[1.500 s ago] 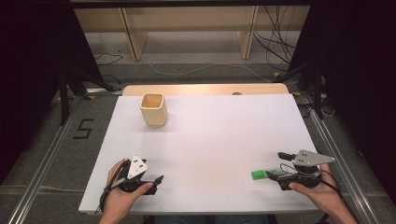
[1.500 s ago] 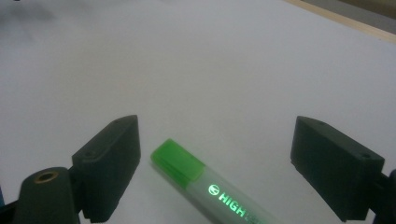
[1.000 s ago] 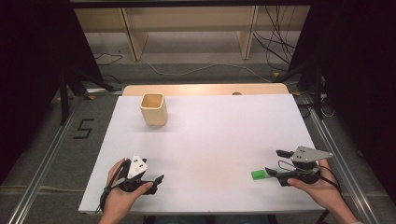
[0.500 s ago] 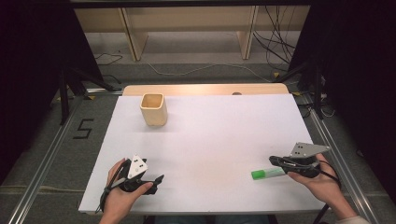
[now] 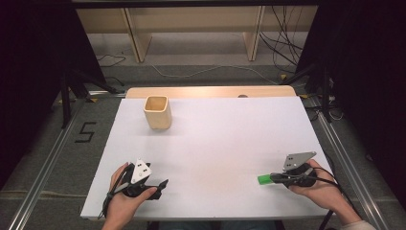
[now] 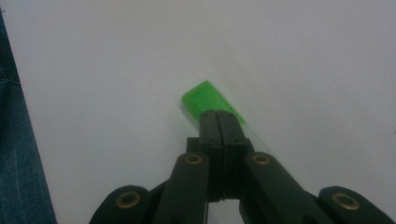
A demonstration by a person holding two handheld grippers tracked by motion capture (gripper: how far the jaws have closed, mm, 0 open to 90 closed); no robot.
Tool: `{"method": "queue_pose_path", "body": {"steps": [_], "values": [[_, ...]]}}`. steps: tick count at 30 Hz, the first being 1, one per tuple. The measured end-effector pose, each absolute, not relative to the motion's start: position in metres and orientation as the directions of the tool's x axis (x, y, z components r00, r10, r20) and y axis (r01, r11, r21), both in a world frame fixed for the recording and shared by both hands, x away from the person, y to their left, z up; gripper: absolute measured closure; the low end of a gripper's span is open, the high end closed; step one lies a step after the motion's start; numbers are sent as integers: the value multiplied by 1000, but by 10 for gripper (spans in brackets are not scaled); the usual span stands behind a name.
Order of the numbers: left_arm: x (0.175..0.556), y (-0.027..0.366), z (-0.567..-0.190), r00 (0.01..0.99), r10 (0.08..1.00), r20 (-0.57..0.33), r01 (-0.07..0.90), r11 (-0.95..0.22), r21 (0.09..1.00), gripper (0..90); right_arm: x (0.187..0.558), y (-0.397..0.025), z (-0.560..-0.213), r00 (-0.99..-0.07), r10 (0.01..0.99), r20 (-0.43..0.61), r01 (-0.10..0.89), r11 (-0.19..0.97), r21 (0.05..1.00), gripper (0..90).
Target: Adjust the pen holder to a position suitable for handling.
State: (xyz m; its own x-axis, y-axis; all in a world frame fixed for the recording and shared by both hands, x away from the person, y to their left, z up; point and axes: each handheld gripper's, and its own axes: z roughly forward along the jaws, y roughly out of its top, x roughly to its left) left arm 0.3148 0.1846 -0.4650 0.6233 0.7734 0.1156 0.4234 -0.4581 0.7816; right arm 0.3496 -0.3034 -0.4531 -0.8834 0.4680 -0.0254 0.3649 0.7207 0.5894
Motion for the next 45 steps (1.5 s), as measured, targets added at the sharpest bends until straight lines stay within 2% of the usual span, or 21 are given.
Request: {"method": "queue_pose_path", "body": {"steps": [16,45], "values": [[315,184,-465,624,773,114,422,-456,783,162,350,-288,-461,-908,419,-15,347,772,533,900],[314,184,-465,625,772,118,419,-459,783,162,354,-279,-465,-914,405,-22,336,787,517,900]]}}
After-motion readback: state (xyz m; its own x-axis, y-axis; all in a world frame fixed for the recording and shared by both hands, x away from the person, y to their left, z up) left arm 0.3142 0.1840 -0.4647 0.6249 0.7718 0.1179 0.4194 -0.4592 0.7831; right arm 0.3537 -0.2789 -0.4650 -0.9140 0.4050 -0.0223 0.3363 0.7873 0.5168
